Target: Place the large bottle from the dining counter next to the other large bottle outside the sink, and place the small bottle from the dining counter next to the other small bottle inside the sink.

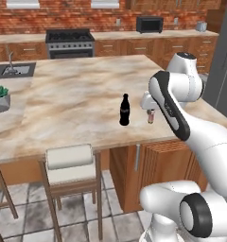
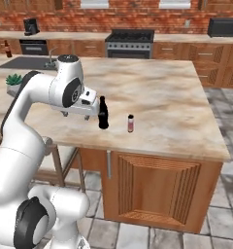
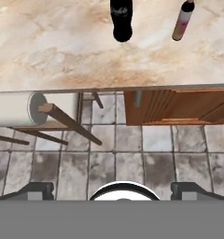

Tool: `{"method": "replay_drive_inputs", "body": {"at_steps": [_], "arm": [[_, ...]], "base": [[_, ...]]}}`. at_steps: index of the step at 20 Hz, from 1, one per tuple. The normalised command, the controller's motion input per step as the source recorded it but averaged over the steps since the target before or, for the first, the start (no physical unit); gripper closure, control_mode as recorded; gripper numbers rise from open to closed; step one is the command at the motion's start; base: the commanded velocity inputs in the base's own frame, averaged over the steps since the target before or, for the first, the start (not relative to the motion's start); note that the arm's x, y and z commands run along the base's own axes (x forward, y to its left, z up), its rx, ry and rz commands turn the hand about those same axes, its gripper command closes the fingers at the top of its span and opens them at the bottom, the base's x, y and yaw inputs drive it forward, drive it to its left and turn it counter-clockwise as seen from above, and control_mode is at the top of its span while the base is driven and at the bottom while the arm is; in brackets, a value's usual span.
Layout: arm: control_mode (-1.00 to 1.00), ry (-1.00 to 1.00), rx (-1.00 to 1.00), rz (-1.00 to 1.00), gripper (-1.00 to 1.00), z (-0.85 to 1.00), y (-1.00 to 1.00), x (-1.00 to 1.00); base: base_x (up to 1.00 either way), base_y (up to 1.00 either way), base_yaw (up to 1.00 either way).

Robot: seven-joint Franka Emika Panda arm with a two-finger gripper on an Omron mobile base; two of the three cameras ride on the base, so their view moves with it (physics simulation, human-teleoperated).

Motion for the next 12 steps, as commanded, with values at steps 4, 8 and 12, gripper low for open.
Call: {"method": "replay_drive_inputs", "body": {"at_steps": [4, 8, 12], "arm": [[1.00, 0.00, 0.00, 0.00, -1.00, 0.00, 0.00, 0.00], [1.00, 0.00, 0.00, 0.00, -1.00, 0.00, 0.00, 0.00], [1.00, 0.00, 0.00, 0.00, -1.00, 0.00, 0.00, 0.00]], "base": [[0.47, 0.00, -0.02], [0.47, 0.00, -0.02], [0.43, 0.00, -0.02]]}}
